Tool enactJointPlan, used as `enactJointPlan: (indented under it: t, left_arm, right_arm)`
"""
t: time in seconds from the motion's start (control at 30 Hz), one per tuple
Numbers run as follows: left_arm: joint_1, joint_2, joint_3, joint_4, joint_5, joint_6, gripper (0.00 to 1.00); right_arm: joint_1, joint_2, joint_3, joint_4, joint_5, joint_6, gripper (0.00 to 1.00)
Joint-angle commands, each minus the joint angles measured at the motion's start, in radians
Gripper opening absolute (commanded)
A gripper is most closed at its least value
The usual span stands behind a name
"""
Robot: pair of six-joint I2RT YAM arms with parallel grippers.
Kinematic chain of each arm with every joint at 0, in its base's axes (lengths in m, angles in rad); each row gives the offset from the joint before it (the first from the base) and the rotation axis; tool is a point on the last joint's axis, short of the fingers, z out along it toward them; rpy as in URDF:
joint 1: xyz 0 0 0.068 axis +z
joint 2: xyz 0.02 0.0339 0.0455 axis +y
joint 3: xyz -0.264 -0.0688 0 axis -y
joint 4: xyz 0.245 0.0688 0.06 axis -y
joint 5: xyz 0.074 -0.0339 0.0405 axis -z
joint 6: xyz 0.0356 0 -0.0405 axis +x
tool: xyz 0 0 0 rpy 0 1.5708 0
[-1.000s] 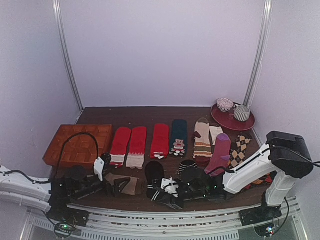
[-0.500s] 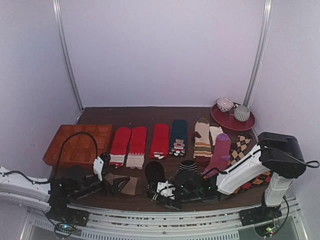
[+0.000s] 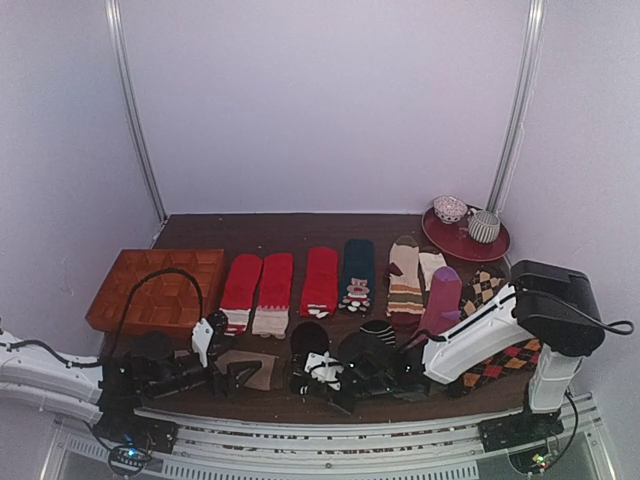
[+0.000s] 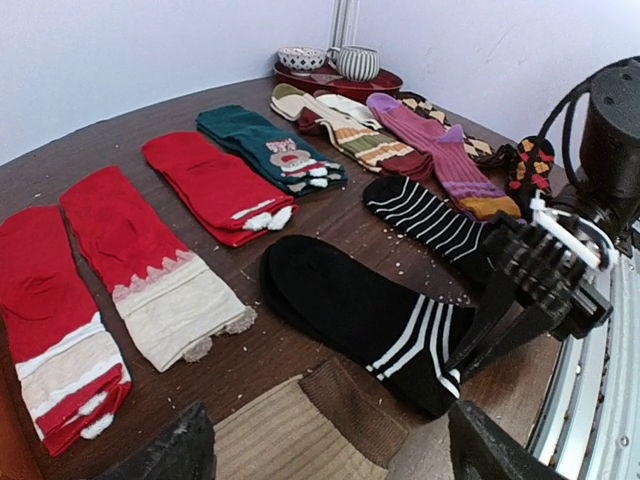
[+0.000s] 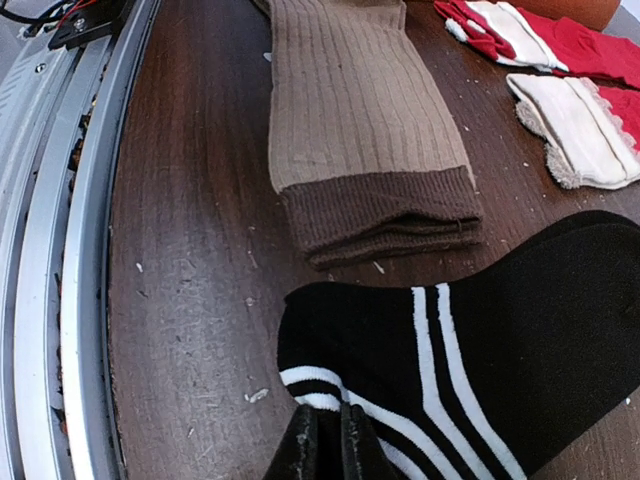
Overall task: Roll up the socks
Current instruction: Roll the sock at the center of the board.
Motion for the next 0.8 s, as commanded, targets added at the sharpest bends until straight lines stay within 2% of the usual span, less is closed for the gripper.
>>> enactJointPlan:
  t: [0.0,0.1,0.2,0.33,0.63,0.77]
  left_arm:
    - [-0.005,0.030,-0.012,0.093,0.051,0.040,0.80]
    - [-0.005,0.067,-0.021,0.156,0.083,0.072,0.77]
    - [-0.005,0.115,-0.032,0.243,0.132,0.115,0.70]
    - [-0.005,0.194,-0.053,0.384,0.194,0.186,0.66]
    - [-0.005,0.428,0.062,0.473,0.292,0.319,0.65]
    - [-0.006,0.526,0.146,0.440,0.335,0.366,0.65]
  right_arm:
    - [-0.074,0.048,0.029,-0.163,-0.114,0.131,0.06]
    - [-0.119,0.086,0.082,-0.231,-0.206,0.196,0.05]
    - [-0.150,0.123,0.119,-0.307,-0.292,0.247,0.05]
    - [-0.185,0.145,0.133,-0.329,-0.394,0.313,0.04]
    - [-0.244,0.153,0.111,-0.311,-0.611,0.491,0.02]
    - [-0.257,0.165,0.111,-0.332,-0.648,0.528,0.00]
